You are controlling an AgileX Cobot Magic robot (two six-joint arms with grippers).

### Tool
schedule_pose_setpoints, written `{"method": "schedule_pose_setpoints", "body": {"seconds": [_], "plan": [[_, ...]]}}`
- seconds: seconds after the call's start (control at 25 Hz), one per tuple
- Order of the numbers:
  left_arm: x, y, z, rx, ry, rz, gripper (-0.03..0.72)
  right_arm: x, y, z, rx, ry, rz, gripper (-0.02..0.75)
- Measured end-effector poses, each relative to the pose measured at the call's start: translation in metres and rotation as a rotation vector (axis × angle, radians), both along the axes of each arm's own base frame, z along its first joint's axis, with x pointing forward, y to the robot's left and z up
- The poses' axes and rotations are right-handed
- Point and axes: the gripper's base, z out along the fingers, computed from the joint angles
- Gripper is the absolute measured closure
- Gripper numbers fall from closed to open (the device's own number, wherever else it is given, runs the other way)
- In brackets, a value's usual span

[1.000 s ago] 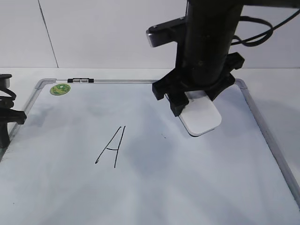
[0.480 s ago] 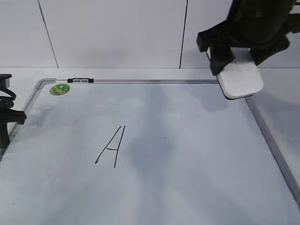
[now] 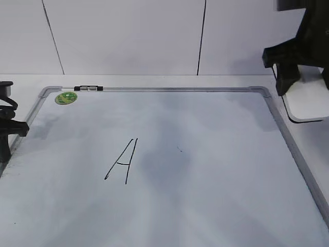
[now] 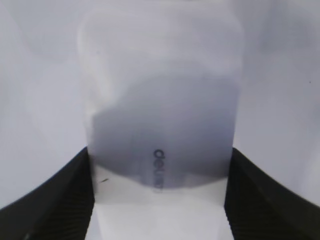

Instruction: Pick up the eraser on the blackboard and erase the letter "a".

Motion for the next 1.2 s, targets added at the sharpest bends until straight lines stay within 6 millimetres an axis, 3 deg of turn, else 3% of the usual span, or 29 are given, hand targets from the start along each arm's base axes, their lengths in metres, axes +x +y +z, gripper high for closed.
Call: {"method": "schedule_pose_setpoints", "body": {"seconds": [0.36,0.8,1.2], "plan": [[0.000,0.000,0.000,-0.002,-0.001,0.001,0.658,0.003,-0.033,-0.029,0.013,0.109,-0.106,0.177],[0.000,-0.001,0.000,-0.009,-0.001,0.005,0.658,0.027,-0.027,-0.087,0.071,0.304,-0.050,0.177],[0.000,-0.001,0.000,-0.009,-0.001,0.005,0.658,0.040,-0.037,-0.102,0.119,0.341,-0.067,0.177]]}}
